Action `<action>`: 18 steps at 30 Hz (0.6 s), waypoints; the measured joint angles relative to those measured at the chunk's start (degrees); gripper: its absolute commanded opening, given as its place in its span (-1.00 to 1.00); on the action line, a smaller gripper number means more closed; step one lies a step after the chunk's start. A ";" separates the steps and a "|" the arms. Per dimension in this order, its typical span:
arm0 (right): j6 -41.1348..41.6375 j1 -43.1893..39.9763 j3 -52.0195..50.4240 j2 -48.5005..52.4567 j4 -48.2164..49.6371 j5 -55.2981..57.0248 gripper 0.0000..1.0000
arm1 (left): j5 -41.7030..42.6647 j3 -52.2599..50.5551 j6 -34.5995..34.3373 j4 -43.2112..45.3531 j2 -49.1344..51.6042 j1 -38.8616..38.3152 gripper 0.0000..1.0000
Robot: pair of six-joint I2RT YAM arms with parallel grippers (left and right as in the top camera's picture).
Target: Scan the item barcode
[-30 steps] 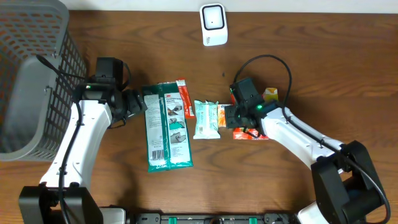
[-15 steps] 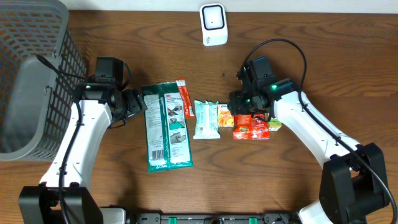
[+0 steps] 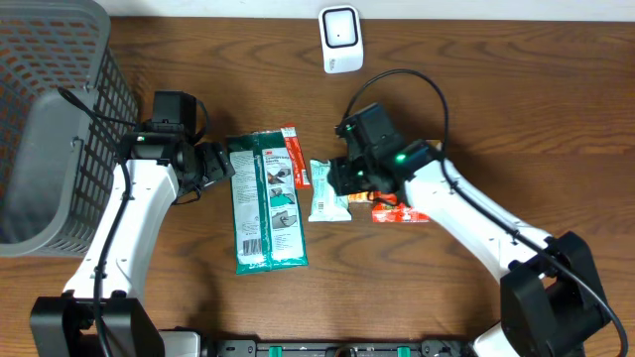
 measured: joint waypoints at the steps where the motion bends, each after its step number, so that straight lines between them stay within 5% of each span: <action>1: 0.52 0.61 0.00 0.28 0.63 0.59 -0.17 | 0.00 0.00 0.00 0.00 0.00 0.02 0.79; 18: 3.48 2.73 -0.09 6.69 1.66 8.13 -0.04 | 0.00 0.00 0.00 0.00 0.00 0.02 0.80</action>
